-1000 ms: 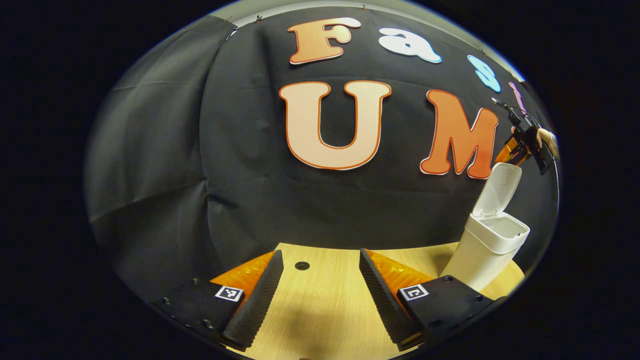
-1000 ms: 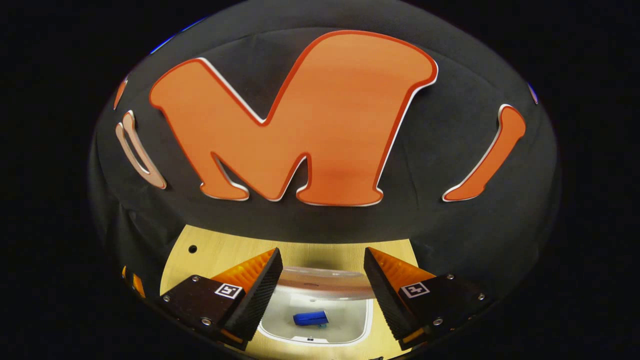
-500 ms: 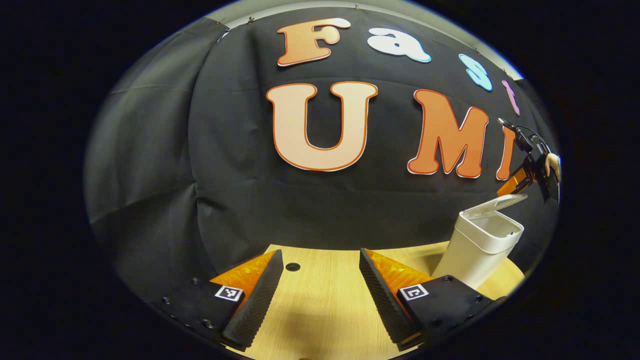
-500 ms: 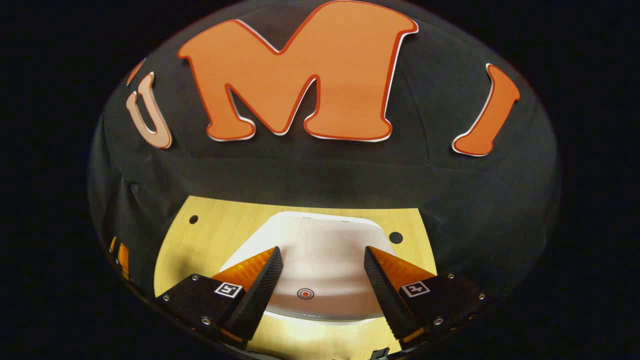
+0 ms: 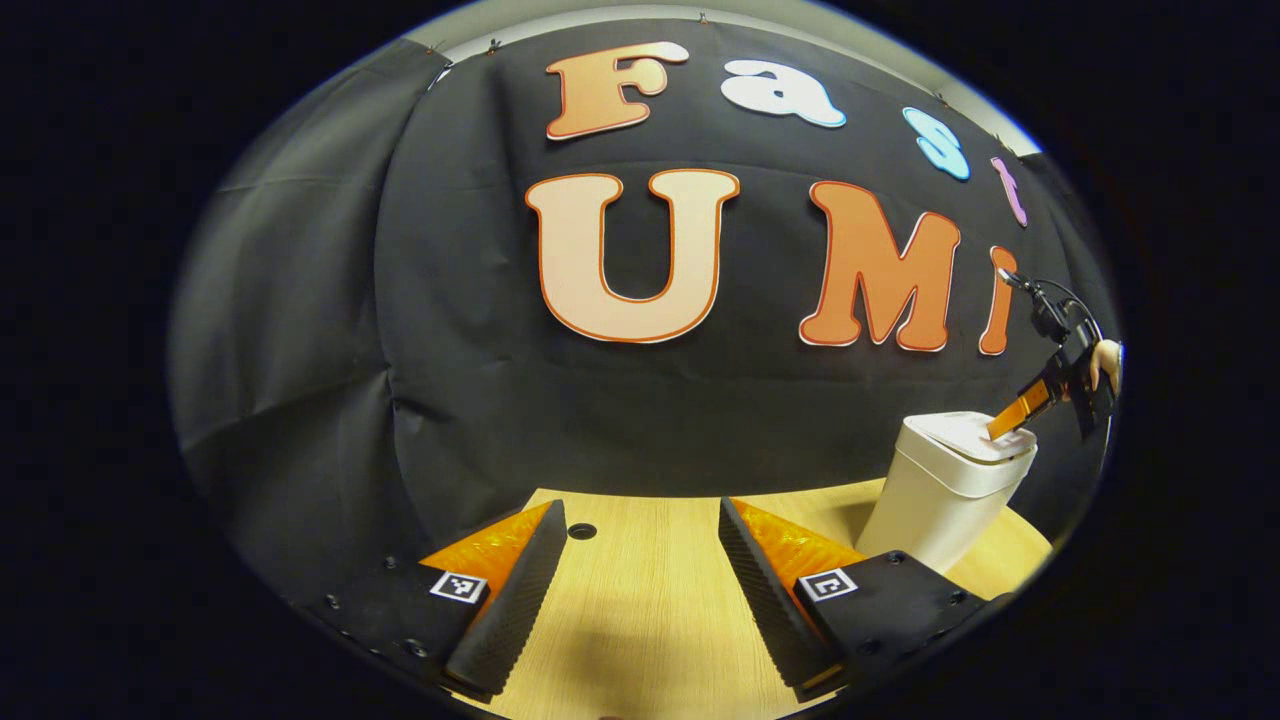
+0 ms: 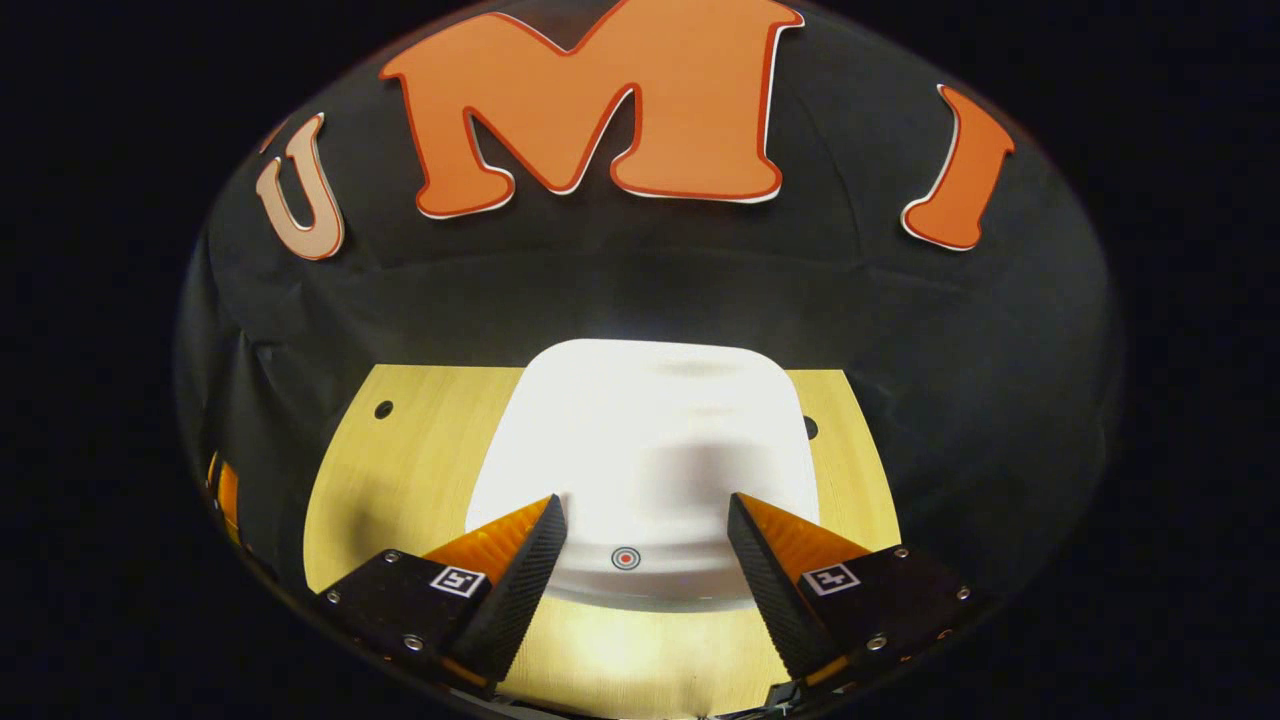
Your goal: Press the lid of the desktop garbage bin to open it, pick up the crumpled paper on the desktop and throw it into the bin, then pick up the pop can on the desktop and drop it into the bin, and finally close the garbage bin lid.
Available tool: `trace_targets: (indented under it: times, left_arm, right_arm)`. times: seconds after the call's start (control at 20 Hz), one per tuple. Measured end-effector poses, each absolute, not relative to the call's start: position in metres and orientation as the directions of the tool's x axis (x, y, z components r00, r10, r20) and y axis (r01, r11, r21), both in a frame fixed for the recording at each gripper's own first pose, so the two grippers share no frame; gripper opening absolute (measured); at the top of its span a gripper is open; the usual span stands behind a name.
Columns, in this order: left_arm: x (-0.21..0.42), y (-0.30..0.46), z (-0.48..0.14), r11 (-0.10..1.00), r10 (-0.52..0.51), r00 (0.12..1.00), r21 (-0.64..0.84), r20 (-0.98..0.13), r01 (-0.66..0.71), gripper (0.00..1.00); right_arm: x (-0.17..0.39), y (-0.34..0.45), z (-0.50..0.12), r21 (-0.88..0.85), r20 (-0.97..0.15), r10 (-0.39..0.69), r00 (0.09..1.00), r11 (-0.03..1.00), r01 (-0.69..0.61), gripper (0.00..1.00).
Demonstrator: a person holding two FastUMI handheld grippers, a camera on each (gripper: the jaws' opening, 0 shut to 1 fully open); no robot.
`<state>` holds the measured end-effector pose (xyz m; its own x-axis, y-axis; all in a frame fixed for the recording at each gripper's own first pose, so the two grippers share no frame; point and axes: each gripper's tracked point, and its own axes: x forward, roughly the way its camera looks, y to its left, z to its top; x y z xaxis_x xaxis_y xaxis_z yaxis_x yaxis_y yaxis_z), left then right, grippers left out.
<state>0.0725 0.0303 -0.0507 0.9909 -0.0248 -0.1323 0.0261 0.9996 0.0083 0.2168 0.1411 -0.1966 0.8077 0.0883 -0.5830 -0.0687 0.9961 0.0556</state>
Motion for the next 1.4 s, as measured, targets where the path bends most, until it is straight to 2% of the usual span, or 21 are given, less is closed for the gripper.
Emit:
trace_targets:
  times: [0.15,0.2,0.5,0.6,0.75,0.85,0.95,1.05,1.3,1.4]
  left_arm:
    - [0.067,0.030,-0.052,0.999,-0.031,0.990,0.004,-0.137,0.032,0.97]
    - [0.065,0.028,-0.051,0.999,-0.035,0.990,0.003,-0.135,0.036,0.97]
    - [0.057,0.014,-0.052,0.997,-0.070,0.988,0.009,-0.135,0.072,0.97]
    - [0.055,0.009,-0.052,0.997,-0.080,0.988,0.002,-0.131,0.081,0.97]
    - [0.054,-0.001,-0.046,0.995,-0.100,0.988,-0.005,-0.121,0.100,0.97]
    - [0.053,-0.005,-0.037,0.994,-0.105,0.989,0.005,-0.103,0.106,0.95]
    - [0.052,-0.010,-0.027,0.993,-0.114,0.990,0.002,-0.085,0.115,0.97]
    - [0.051,-0.013,-0.020,0.993,-0.115,0.991,0.011,-0.073,0.116,0.97]
    - [0.046,-0.018,-0.012,0.994,-0.104,0.993,0.026,-0.050,0.105,0.97]
    - [0.045,-0.021,-0.012,0.994,-0.104,0.993,0.029,-0.050,0.106,0.97]
  right_arm:
    - [0.212,0.141,-0.198,0.059,-0.571,0.082,0.817,0.997,-0.059,0.96]
    - [0.211,0.141,-0.200,0.061,-0.576,0.079,0.814,0.997,-0.054,0.99]
    - [0.210,0.145,-0.206,0.056,-0.569,0.079,0.818,0.997,-0.058,1.00]
    - [0.213,0.145,-0.208,0.061,-0.550,0.112,0.828,0.994,-0.094,1.00]
    - [0.215,0.142,-0.206,0.070,-0.509,0.104,0.854,0.994,-0.080,1.00]
    - [0.218,0.141,-0.201,0.089,-0.462,0.095,0.882,0.994,-0.061,1.00]
    - [0.217,0.134,-0.200,0.107,-0.437,0.048,0.898,0.994,-0.001,0.99]
    - [0.210,0.133,-0.201,0.144,-0.399,0.053,0.915,0.990,0.006,0.98]
    - [0.158,0.127,-0.200,0.235,-0.221,0.047,0.974,0.972,0.006,0.98]
    - [0.131,0.115,-0.207,0.242,-0.141,-0.022,0.990,0.969,0.056,0.98]
